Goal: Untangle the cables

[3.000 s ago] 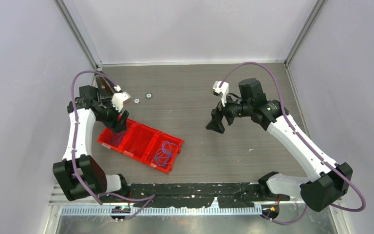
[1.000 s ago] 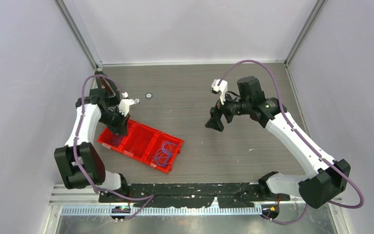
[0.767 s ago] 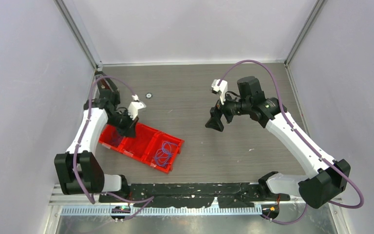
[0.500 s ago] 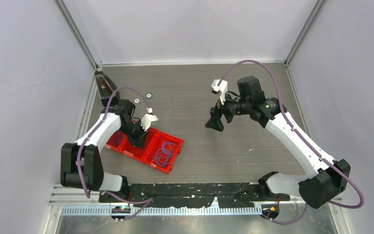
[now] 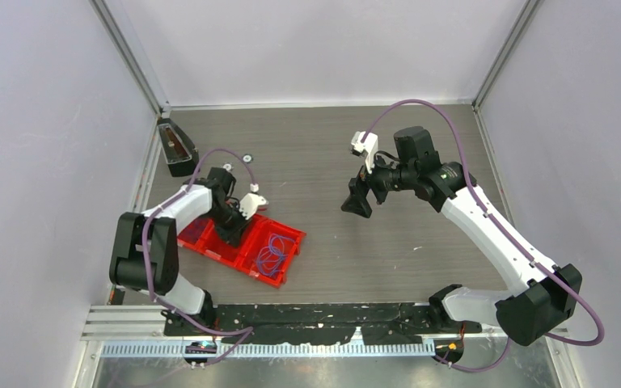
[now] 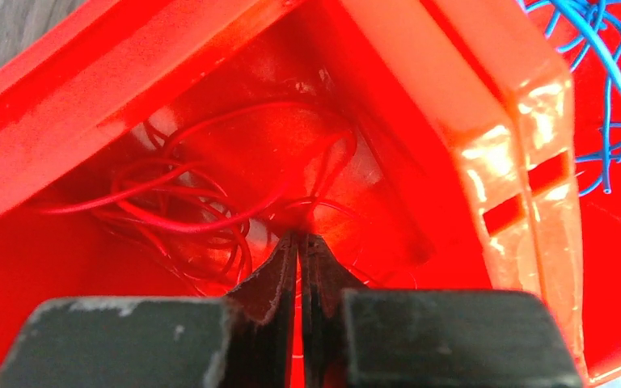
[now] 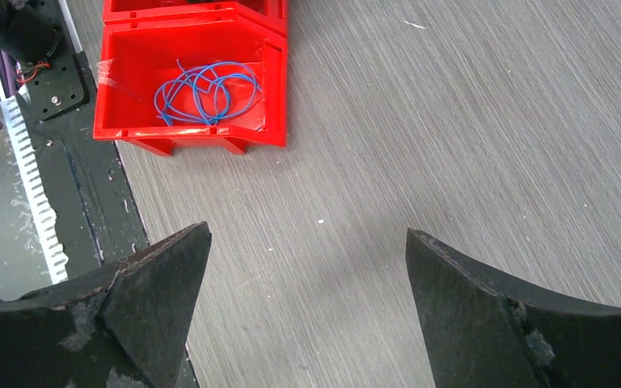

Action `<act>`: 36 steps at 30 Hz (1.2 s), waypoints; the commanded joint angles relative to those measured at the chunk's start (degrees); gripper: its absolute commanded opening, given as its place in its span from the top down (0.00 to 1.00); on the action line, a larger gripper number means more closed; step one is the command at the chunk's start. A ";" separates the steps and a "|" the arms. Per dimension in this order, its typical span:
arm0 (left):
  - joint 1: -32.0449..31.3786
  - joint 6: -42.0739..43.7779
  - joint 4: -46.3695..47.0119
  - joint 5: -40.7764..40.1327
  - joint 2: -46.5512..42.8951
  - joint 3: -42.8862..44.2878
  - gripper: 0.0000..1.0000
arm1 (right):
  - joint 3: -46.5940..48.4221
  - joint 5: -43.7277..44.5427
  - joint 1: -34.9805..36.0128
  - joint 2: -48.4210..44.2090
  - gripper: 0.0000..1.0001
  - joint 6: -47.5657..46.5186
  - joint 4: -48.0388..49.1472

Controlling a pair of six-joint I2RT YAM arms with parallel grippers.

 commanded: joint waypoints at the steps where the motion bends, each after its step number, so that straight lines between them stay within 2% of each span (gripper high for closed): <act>1: 0.22 1.12 -0.62 0.30 -4.95 2.16 0.79 | 2.01 0.62 -0.18 -1.30 0.03 -1.07 0.53; 3: 0.25 1.19 -2.43 1.68 -9.52 2.53 0.57 | 2.12 0.78 -0.22 -1.42 0.03 -1.23 0.52; 4: 0.25 1.29 -3.94 2.44 -11.58 3.11 0.50 | 2.08 0.81 -0.25 -1.43 0.03 -1.33 0.52; 8: 0.33 1.12 -9.17 2.35 -17.08 6.35 0.32 | 2.15 0.66 -0.37 -1.33 0.03 -1.37 0.52; 12: 0.51 1.34 -11.58 1.59 -21.32 9.24 0.08 | 2.55 0.64 -0.44 -0.73 0.03 -1.55 0.49; 14: 0.51 0.61 -12.10 1.37 -22.39 10.82 0.03 | 2.73 0.68 -0.57 -0.59 0.03 -1.64 0.67; 21: 3.39 -6.96 -10.86 3.56 -24.55 14.64 0.01 | 2.72 1.22 -1.07 -0.76 0.04 -1.51 0.78; 22: 3.56 -7.37 -10.44 2.54 -24.43 14.50 0.03 | 2.52 1.29 -1.19 -0.98 0.04 -1.44 0.78; 27: 5.05 -6.60 -11.53 -0.12 -21.76 13.57 0.27 | 1.58 1.32 -1.76 -1.85 0.04 -1.31 0.78; 30: 5.13 -6.80 -8.81 -1.58 -19.80 11.71 0.40 | 0.72 1.19 -1.92 -2.24 0.04 -0.85 1.13; 36: 5.12 -7.41 -3.58 -4.95 -13.65 10.88 0.44 | 0.36 1.21 -1.98 -2.32 0.03 -0.67 1.31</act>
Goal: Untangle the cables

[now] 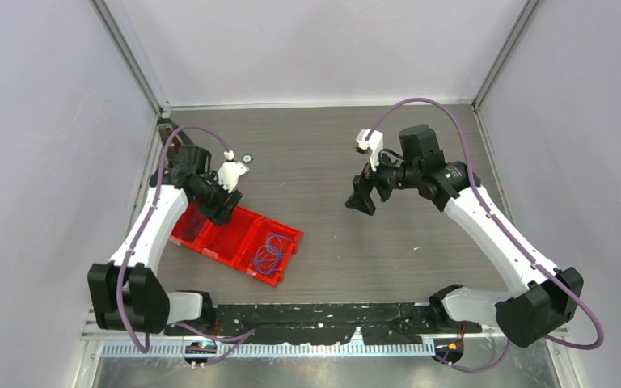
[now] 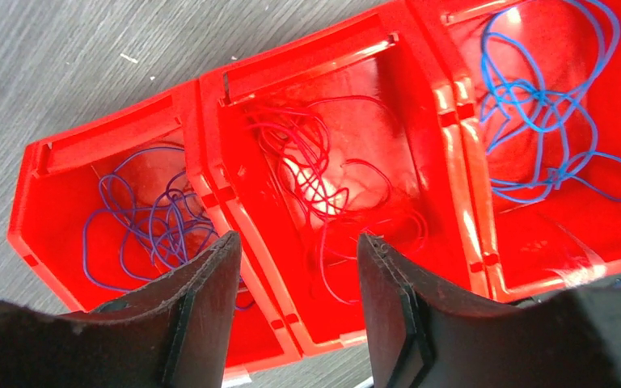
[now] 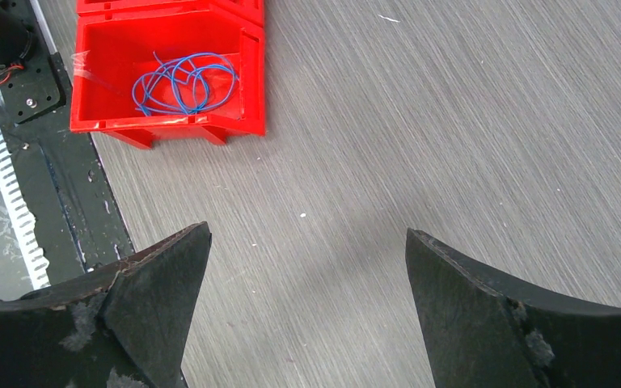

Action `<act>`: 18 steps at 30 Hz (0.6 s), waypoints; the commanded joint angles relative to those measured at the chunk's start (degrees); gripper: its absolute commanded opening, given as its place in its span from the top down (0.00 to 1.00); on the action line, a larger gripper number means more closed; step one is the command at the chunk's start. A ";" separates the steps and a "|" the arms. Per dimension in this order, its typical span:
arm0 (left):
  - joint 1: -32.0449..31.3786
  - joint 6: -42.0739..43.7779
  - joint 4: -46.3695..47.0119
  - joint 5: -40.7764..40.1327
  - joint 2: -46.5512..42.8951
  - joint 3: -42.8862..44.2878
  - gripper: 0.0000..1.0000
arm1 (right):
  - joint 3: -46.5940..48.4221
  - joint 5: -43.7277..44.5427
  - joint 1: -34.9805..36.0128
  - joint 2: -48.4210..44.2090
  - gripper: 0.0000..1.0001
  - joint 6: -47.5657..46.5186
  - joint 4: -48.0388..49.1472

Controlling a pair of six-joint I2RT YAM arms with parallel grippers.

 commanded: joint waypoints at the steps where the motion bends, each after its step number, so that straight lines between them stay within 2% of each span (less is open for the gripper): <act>1: 0.38 -0.85 5.24 -2.49 4.19 -0.29 0.44 | 0.32 0.17 -0.23 -1.75 0.03 0.34 1.66; 10: 0.40 -2.69 7.61 1.93 9.93 0.12 0.46 | 0.51 0.68 -0.50 -1.47 0.04 0.12 1.35; 18: 0.06 -3.31 8.59 4.31 9.03 -0.63 0.65 | 1.01 0.80 -0.68 -0.41 0.03 0.01 1.06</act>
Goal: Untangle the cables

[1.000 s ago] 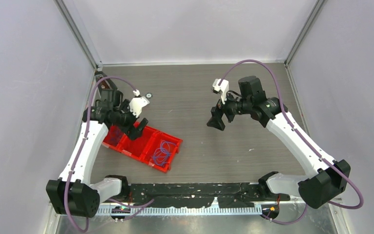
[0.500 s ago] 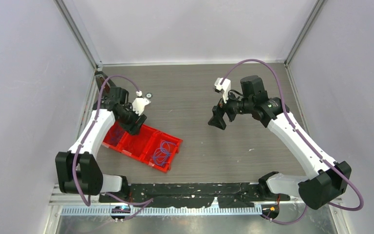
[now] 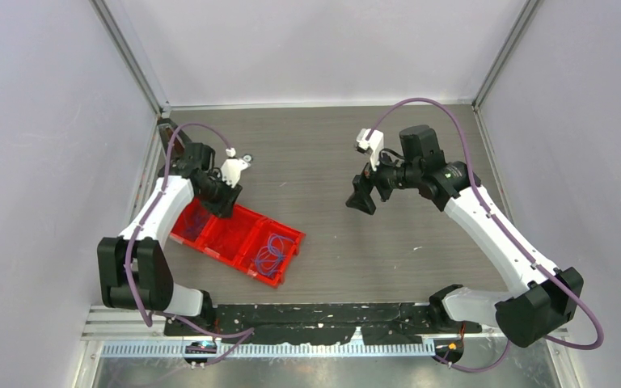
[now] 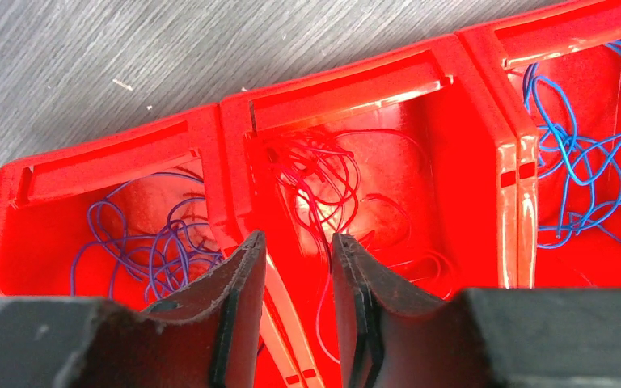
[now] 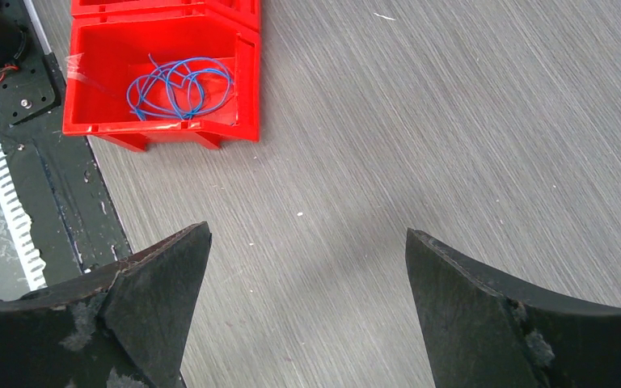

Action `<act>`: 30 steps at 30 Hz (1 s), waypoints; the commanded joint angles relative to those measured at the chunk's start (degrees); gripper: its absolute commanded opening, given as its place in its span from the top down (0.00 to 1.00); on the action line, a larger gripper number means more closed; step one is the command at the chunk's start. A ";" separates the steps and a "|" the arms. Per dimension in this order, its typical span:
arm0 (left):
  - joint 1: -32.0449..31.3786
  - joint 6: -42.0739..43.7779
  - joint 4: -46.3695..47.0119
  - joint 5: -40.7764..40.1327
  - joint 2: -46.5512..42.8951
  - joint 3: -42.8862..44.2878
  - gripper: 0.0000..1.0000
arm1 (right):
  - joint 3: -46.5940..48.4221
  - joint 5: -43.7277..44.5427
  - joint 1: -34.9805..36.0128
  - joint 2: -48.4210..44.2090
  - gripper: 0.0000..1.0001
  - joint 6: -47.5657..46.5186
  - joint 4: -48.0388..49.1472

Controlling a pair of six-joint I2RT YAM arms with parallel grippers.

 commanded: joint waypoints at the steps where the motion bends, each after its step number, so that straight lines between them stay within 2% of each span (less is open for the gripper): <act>1: -0.50 -0.62 2.12 3.57 -1.11 -0.30 0.64 | 1.17 0.38 -0.36 -0.33 0.03 -0.03 1.10; 7: -0.85 -0.72 2.84 0.79 -4.07 -0.38 0.56 | 1.45 -0.04 -0.39 0.28 0.03 0.05 1.08; 13: -1.32 0.13 2.66 1.66 -3.88 -0.63 0.56 | 1.76 -0.28 -0.41 0.79 0.03 0.31 1.28; 25: -2.57 3.00 3.02 3.11 -1.37 -1.68 0.70 | 0.65 0.30 -0.44 -0.03 0.03 0.27 1.34; 30: -2.73 3.21 2.98 2.00 0.03 -2.04 0.72 | 0.59 0.34 -0.53 -0.19 0.03 0.26 1.34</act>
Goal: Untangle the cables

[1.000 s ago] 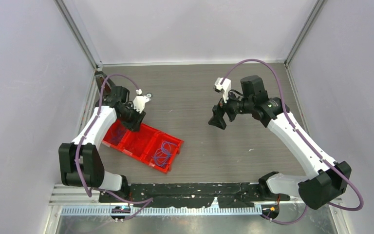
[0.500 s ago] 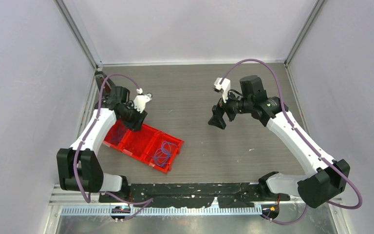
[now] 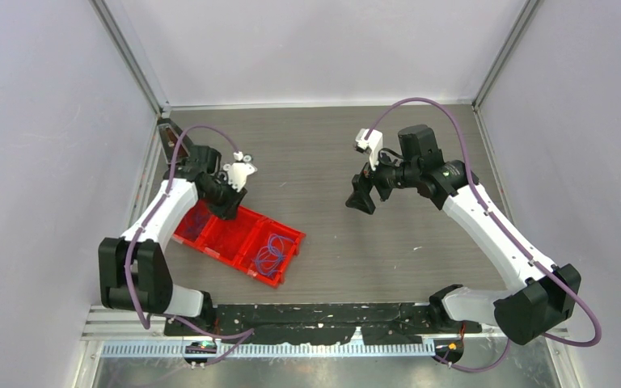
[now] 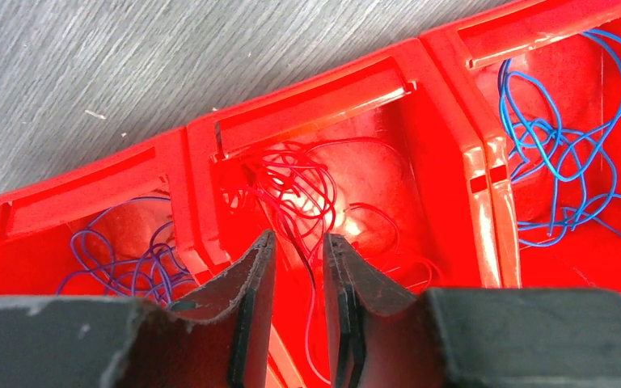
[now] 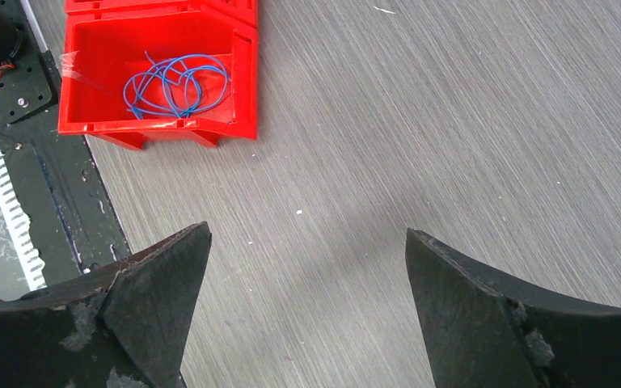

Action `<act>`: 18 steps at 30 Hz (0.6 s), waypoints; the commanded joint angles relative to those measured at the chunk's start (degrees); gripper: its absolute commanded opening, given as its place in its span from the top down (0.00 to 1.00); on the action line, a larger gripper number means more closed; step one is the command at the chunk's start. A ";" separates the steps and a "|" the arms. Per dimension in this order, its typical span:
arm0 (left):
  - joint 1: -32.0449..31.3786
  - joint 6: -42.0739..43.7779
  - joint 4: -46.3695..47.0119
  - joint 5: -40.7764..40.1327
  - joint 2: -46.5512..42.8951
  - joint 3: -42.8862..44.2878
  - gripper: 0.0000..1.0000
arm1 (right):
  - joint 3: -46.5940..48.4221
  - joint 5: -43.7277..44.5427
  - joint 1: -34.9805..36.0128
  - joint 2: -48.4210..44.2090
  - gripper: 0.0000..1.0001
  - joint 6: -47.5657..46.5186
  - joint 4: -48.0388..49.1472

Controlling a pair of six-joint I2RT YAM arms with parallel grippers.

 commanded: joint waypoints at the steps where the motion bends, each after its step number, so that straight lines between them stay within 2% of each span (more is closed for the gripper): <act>1: -0.29 1.32 1.23 0.51 1.20 -0.34 0.76 | 0.63 0.38 -0.34 -1.12 0.03 0.23 1.35; 4: -0.87 4.22 0.38 1.35 -0.36 -1.24 1.00 | 0.54 0.49 -0.40 -1.31 0.03 0.17 1.29; 11: -1.78 16.51 -9.18 5.43 -2.88 -5.11 1.00 | -0.03 0.51 -0.54 -1.86 0.03 -0.09 1.09; 18: -1.86 18.34 -7.88 3.54 2.96 -7.34 1.00 | -0.27 0.34 -0.55 -1.87 0.03 0.32 1.48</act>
